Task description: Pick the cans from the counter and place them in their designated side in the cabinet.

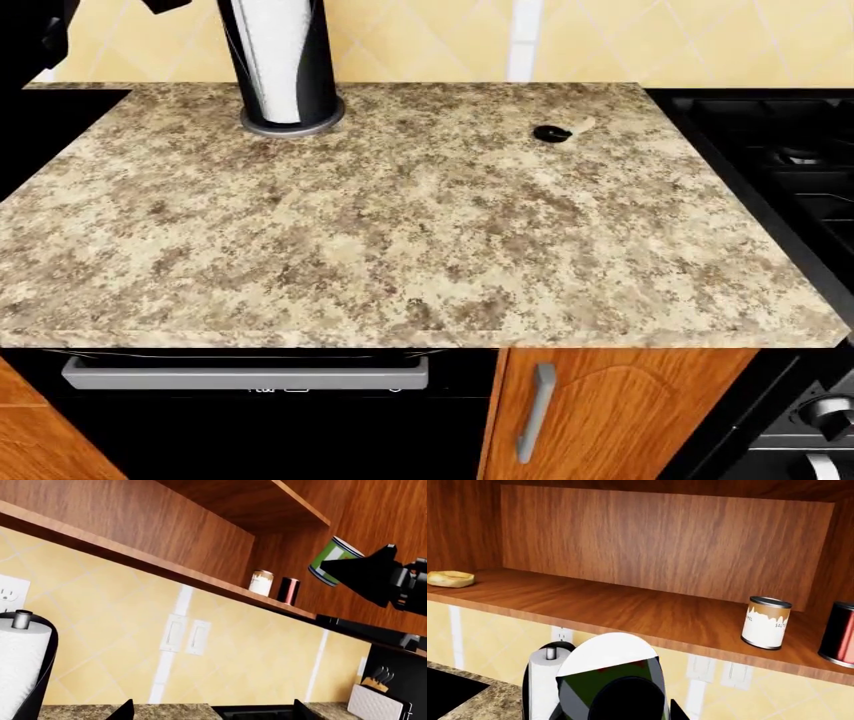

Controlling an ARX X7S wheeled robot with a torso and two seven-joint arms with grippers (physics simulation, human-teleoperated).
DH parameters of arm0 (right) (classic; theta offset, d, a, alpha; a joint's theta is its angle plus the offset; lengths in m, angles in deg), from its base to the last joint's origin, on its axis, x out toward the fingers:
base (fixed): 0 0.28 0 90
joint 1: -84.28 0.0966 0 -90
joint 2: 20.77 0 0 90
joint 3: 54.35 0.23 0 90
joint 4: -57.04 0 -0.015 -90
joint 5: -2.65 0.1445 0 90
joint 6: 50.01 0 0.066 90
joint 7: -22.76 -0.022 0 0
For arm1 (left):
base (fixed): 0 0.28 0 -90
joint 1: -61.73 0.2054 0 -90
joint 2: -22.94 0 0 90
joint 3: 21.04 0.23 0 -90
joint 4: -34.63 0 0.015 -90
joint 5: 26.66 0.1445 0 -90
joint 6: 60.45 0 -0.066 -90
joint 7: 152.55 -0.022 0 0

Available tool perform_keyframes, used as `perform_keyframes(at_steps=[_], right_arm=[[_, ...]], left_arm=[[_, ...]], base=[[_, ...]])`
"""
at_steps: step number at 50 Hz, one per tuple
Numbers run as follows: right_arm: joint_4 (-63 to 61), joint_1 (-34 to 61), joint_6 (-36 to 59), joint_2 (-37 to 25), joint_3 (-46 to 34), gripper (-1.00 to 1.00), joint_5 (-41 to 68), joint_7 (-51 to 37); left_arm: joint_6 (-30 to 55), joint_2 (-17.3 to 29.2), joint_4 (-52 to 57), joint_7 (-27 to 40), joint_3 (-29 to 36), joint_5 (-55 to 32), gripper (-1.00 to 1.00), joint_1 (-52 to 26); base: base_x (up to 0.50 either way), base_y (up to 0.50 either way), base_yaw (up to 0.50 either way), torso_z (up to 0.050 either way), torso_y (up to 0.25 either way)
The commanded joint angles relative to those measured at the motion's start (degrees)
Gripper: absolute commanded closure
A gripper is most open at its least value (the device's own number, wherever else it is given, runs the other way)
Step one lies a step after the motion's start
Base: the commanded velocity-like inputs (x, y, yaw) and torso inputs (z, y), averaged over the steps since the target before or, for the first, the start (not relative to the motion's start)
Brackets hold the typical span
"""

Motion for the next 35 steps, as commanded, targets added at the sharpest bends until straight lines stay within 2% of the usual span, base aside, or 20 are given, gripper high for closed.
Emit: perform_keyframes(at_steps=[1,8,35], right_arm=[[-0.4,0.5,-0.3,-0.1,-0.2,1.00,0.0,0.2],[-0.4,0.5,-0.3,-0.1,-0.2,1.00,0.0,0.2],[-0.4,0.5,-0.3,-0.1,-0.2,1.00,0.0,0.2]], left_arm=[[0.4,0.2,-0.2,-0.1,0.6,-0.3,-1.00,-0.8],[0.4,0.3,-0.2,-0.3,0.7,-0.1,-1.00,-0.8],[0.3,0.5,-0.3,0.0,1.3,-0.8,-1.00,-2.2]], base=[[0.00,0.00,0.00,0.000,0.000],[0.00,0.00,0.00,0.000,0.001],[0.19,0.00,0.00,0.000,0.001]])
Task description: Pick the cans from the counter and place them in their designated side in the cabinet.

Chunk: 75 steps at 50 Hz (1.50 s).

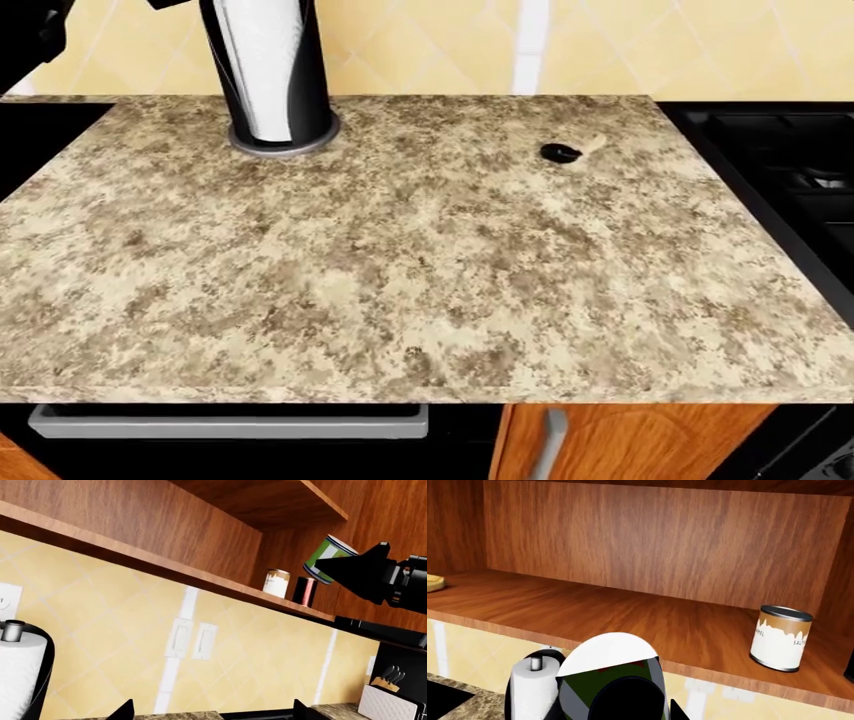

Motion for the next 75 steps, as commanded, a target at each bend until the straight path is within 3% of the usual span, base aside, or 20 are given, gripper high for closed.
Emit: perform_keyframes(at_steps=[1,75], right_arm=[[-0.4,0.5,-0.3,-0.1,-0.2,1.00,0.0,0.2],[-0.4,0.5,-0.3,-0.1,-0.2,1.00,0.0,0.2]], left_arm=[[0.0,0.1,0.0,0.2,0.3,-0.4,-1.00,-0.8],[-1.1,0.8,0.4,-0.4,0.7,-0.1,-1.00,-0.1]], base=[[0.18,0.00,0.00,0.010,0.000],[0.14,-0.04,0.00,0.000,0.001]])
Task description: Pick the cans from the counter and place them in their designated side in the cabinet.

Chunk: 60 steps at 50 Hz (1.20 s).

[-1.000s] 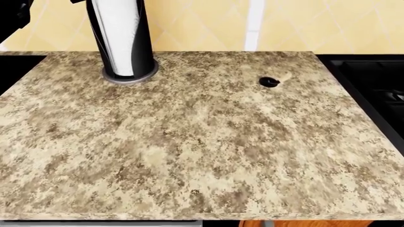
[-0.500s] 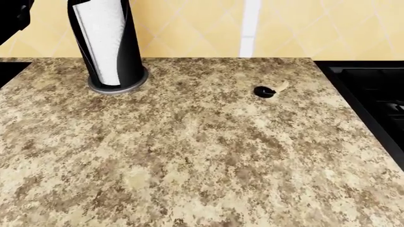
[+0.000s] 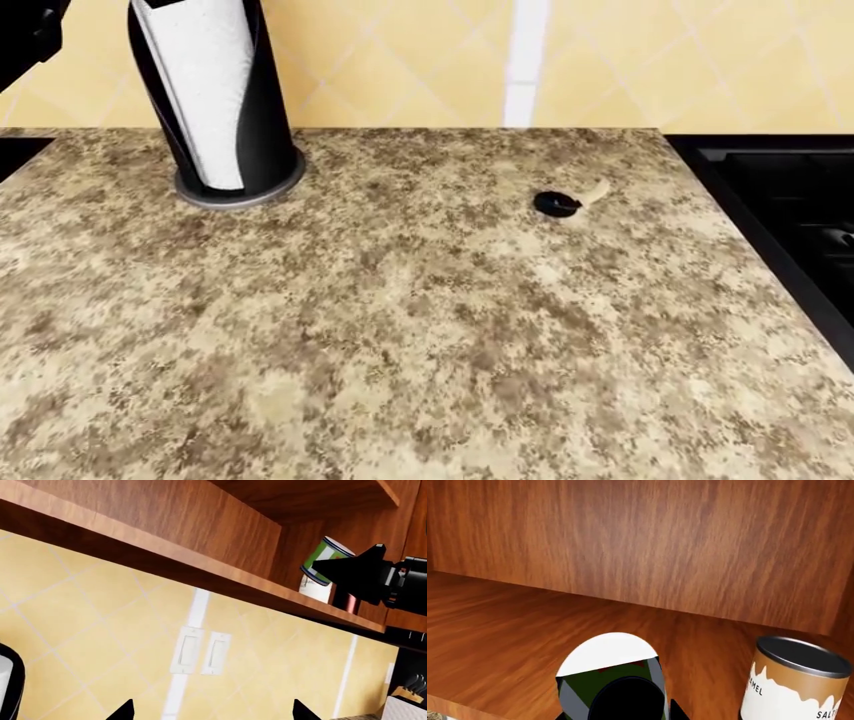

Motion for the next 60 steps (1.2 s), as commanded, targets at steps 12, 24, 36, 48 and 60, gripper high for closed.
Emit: perform_keyframes(at_steps=[12,24,36,48,60], right_arm=[[-0.4,0.5,-0.3,-0.1,-0.2,1.00,0.1,0.2],[-0.4,0.5,-0.3,-0.1,-0.2,1.00,0.1,0.2],[-0.4,0.5,-0.3,-0.1,-0.2,-1.00,0.1,0.2],[-0.4,0.5,-0.3,-0.1,-0.2,-1.00,0.1,0.2],[-0.4,0.5,-0.3,-0.1,-0.2,-1.00,0.1,0.2]], left_arm=[[-0.3,0.2,0.2,0.0,0.1,0.0,-1.00,0.2],[-0.5,0.3,0.3,-0.2,0.2,0.2,-1.00,0.6],[-0.7,0.4,0.4,-0.2,0.2,0.3,-1.00,0.7],[-0.8,0.4,0.3,0.0,0.5,0.0,-1.00,0.1],[-1.0,0.5,0.5,-0.3,0.4,0.2,-1.00,0.6]], base=[[0.14,0.00,0.00,0.000,0.001],[0.18,0.00,0.00,0.000,0.001],[0.00,0.00,0.00,0.000,0.001],[-0.05,0.00,0.00,0.000,0.000],[-0.17,0.00,0.00,0.000,0.000]])
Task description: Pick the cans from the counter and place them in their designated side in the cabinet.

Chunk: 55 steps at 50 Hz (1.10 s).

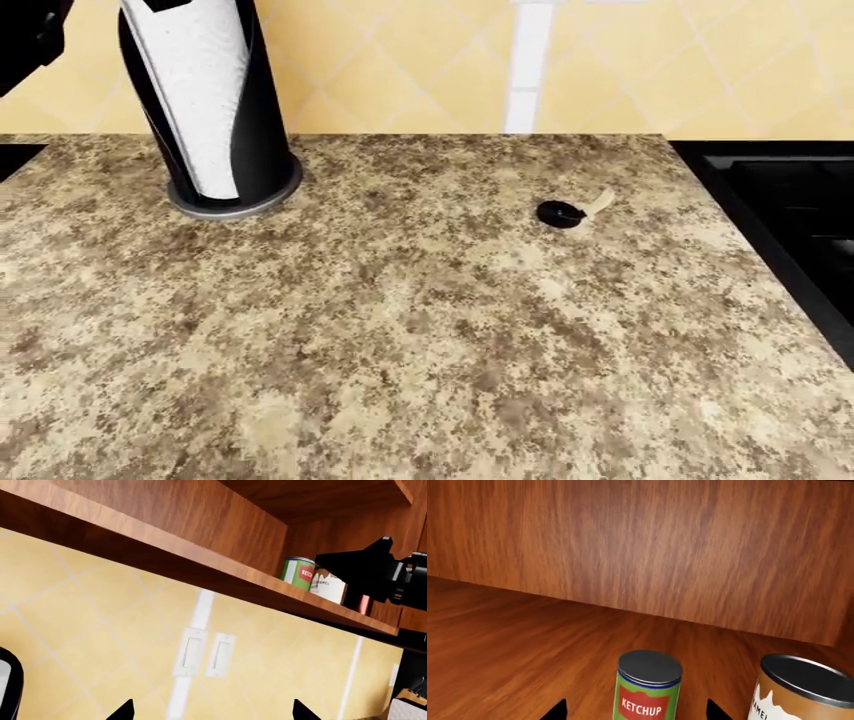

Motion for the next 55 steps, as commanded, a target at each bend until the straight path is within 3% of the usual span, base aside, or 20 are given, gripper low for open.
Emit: perform_keyframes(at_steps=[1,55], right_arm=[[0.0,0.1,0.0,0.0,0.0,-1.00,0.0,0.0],[0.0,0.1,0.0,0.0,0.0,-1.00,0.0,0.0]], left_arm=[[-0.2,0.1,0.1,-0.1,0.0,0.0,-1.00,0.2],[-0.6,0.0,0.4,0.6,1.2,-0.6,-1.00,-1.0]], base=[[-0.26,0.00,0.00,0.000,0.000],[-0.25,-0.02,0.00,0.000,0.000]])
